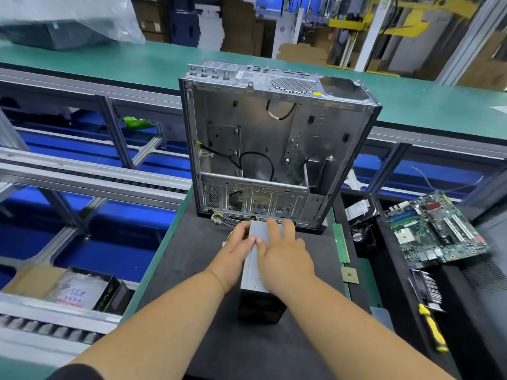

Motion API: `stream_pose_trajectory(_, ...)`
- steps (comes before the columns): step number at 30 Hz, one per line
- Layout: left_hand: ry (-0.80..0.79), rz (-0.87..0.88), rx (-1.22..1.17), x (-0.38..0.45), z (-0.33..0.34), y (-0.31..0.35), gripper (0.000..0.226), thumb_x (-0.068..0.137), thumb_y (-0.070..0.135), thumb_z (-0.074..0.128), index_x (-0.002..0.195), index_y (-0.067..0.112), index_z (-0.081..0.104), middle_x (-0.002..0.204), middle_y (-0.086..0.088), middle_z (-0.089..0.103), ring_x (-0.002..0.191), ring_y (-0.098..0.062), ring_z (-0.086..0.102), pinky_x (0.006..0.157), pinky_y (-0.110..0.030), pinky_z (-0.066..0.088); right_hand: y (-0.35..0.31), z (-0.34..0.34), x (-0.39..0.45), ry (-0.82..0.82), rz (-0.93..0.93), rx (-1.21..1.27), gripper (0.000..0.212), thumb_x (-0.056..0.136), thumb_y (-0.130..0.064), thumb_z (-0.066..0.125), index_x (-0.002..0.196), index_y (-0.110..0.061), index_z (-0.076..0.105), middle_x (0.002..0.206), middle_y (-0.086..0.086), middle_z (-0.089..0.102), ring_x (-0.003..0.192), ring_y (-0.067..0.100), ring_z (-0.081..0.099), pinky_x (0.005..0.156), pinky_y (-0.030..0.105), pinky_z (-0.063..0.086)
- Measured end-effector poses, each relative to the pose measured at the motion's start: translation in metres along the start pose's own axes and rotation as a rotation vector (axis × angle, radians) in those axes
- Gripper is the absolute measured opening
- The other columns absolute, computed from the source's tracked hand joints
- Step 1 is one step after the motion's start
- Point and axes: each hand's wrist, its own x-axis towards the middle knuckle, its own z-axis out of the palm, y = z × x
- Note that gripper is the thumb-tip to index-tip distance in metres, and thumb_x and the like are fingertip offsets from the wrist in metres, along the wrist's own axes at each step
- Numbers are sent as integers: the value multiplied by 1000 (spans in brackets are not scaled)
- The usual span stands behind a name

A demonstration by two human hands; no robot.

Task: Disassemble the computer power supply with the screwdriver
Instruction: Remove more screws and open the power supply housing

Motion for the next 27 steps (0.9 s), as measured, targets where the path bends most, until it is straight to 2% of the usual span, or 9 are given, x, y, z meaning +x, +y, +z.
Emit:
stream_pose_trajectory(3,3,-3,0,1,-1,-1,39,87,42,50,125,34,52,115,3,67,97,-7,67,71,-17,50,2,0,1,4,-4,14,59,104,-53,22,156,-32,4,159,1,4,117,32,43,85,39,41)
stream_pose_trajectory(8,-1,-7,7,4,-3,-2,37,85,43,51,122,36,53,114,5,68,99,-10,66,80,-26,49,4,0,0,19,-7,10,59,103,-54,22,156,-32,6,158,1,6,117,33,43,84,39,41)
stream_pose_trajectory(16,-6,-1,4,5,-4,-3,34,86,42,52,120,37,54,116,5,68,104,-13,66,83,-28,48,8,0,2,15,-15,-18,60,103,-57,22,156,-33,5,158,1,7,115,33,45,80,37,37)
stream_pose_trajectory(23,-10,-5,-2,2,-2,1,33,88,39,51,120,34,54,111,7,69,100,-10,67,75,-19,50,10,-4,0,2,-28,-18,62,103,-56,22,156,-31,2,158,3,5,117,33,45,86,39,43)
stream_pose_trajectory(27,-5,-15,-3,4,-4,1,26,89,40,49,114,43,56,111,4,70,99,-14,67,79,-27,51,21,-7,-1,-9,-39,46,59,103,-55,24,154,-33,4,157,4,5,121,34,44,92,41,46)
